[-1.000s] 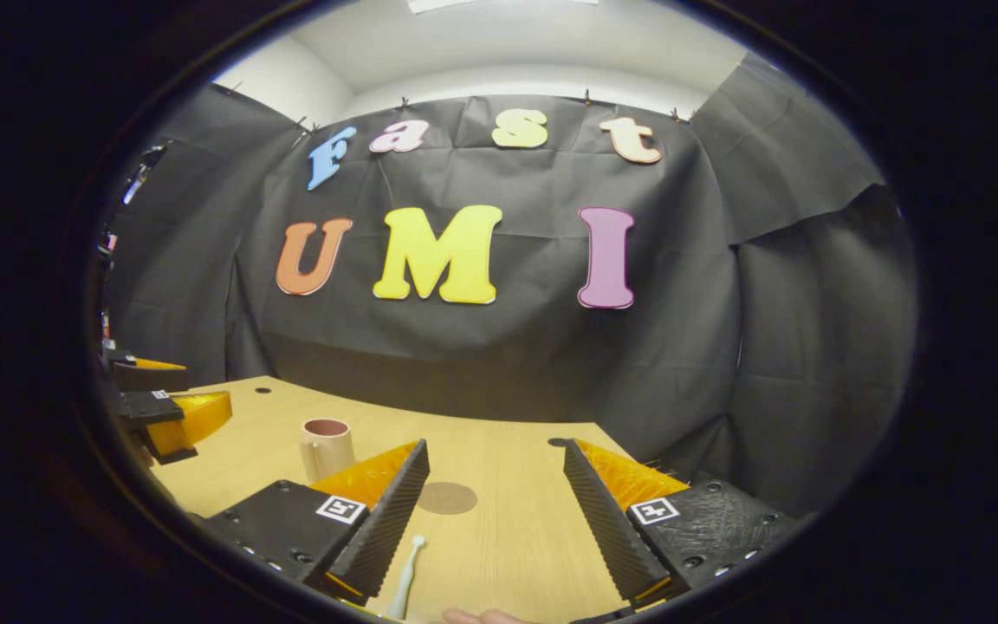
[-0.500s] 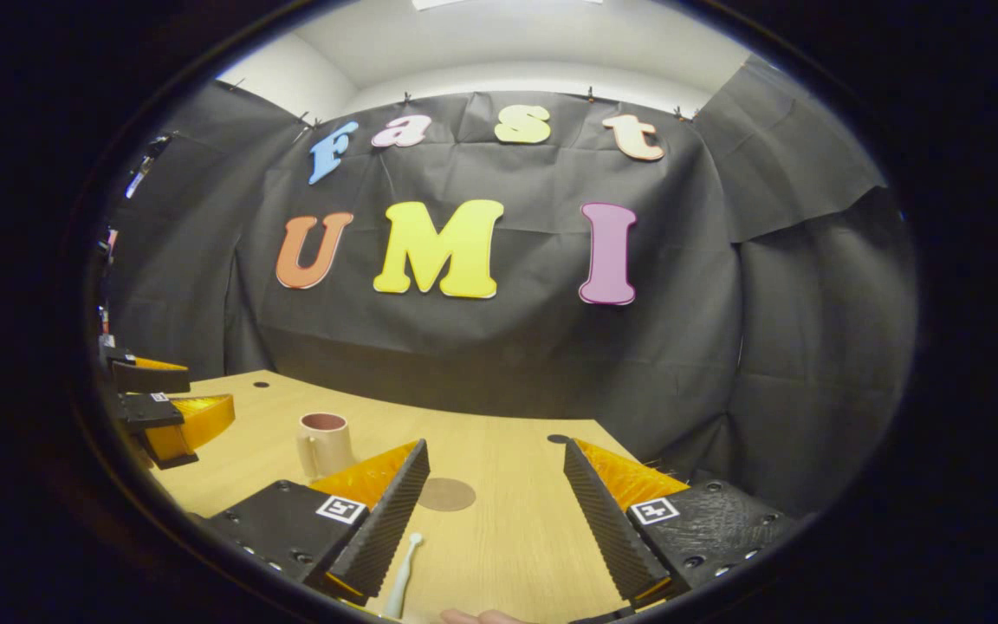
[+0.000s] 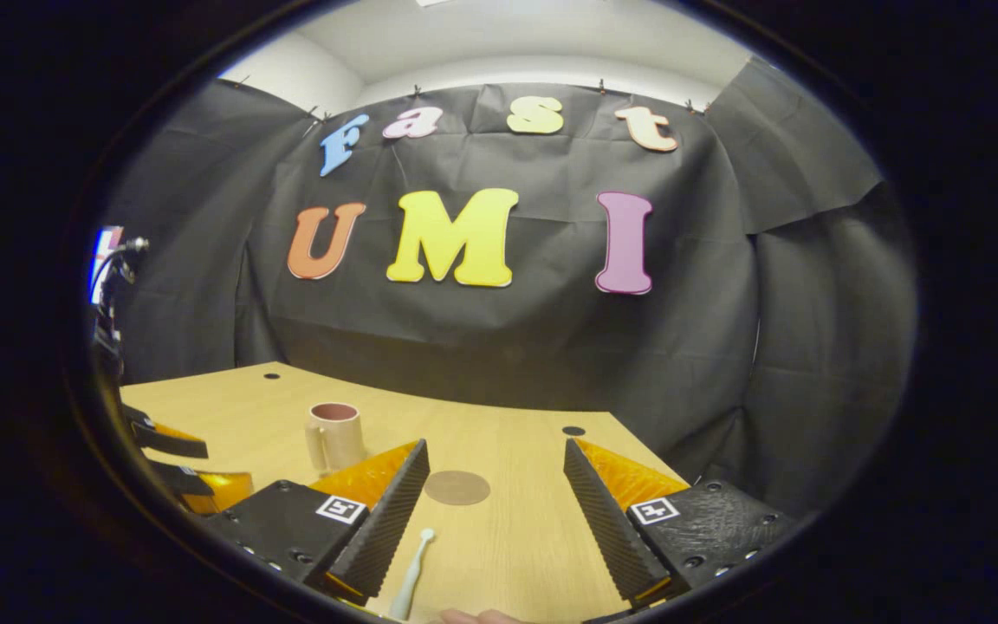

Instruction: Put the toothbrush and toothpaste on the desktop into the cup, then pick up the cup and place it on the coaster on the desktop.

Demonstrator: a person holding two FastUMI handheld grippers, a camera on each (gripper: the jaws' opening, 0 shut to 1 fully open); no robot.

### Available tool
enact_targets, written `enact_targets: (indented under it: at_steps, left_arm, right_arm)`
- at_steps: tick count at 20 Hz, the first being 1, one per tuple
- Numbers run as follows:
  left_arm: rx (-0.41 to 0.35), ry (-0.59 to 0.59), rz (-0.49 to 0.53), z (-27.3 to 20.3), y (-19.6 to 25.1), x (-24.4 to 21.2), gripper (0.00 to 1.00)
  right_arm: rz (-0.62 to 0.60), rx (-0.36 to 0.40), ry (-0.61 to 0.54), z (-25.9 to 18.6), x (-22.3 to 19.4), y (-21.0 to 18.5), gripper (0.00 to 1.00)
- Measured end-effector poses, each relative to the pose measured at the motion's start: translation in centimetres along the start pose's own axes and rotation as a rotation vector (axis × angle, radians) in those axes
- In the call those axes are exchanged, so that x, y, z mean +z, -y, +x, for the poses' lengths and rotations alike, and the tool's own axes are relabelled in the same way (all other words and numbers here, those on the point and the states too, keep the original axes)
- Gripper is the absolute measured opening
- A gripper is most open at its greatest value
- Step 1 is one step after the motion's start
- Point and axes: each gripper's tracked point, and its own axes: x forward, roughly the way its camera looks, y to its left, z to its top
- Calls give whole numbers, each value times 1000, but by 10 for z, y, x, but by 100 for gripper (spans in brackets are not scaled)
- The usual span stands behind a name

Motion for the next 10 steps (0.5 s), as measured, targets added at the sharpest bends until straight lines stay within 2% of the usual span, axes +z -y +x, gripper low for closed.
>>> enact_targets:
  at_steps: [4,9,10]
  left_arm:
    - [-55,-129,30,10,16,-38,100]
    - [-18,-171,11,13,10,-46,100]
    - [-17,-183,3,13,9,-50,96]
  right_arm:
    - [-23,5,-16,4,-9,-6,95]
    - [-27,-9,-14,6,-10,-2,95]
    - [-24,-11,-13,6,-11,-1,94]
